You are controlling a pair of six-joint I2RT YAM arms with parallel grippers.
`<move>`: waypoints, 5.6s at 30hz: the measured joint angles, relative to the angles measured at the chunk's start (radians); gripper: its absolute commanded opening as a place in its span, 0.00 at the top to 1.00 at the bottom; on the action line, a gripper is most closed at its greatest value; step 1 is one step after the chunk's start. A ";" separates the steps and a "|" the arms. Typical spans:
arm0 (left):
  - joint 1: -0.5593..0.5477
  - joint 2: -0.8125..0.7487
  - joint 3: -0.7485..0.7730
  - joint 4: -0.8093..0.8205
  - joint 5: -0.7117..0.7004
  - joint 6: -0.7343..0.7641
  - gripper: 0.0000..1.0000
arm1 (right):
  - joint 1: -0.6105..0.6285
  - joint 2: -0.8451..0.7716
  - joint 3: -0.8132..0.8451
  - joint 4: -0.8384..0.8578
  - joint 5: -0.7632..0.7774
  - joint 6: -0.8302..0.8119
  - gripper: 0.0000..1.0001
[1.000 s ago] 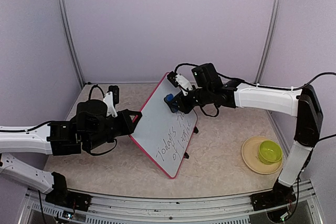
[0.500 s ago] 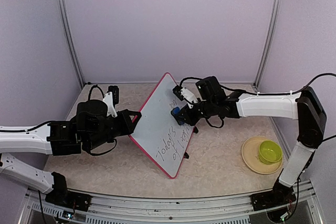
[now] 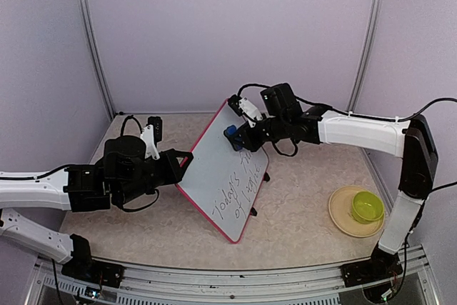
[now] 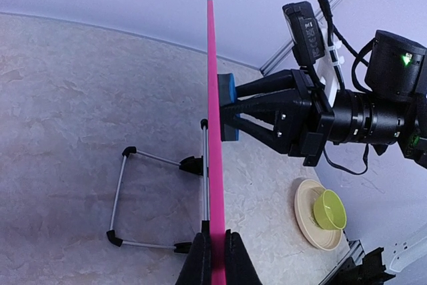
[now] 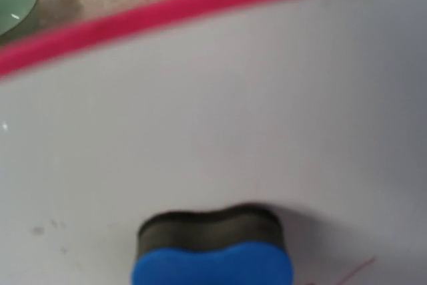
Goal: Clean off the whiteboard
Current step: Erase the whiteboard at the center of the board.
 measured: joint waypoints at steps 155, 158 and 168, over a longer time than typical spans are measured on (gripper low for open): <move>0.253 0.400 0.499 -0.316 0.317 0.129 1.00 | -0.068 -0.069 -0.114 0.053 0.017 0.032 1.00; 0.252 0.400 0.499 -0.312 0.317 0.128 1.00 | -0.069 -0.034 -0.060 0.053 0.016 0.026 1.00; 0.259 0.406 0.501 -0.320 0.315 0.107 1.00 | -0.088 0.039 -0.053 0.086 -0.011 0.022 1.00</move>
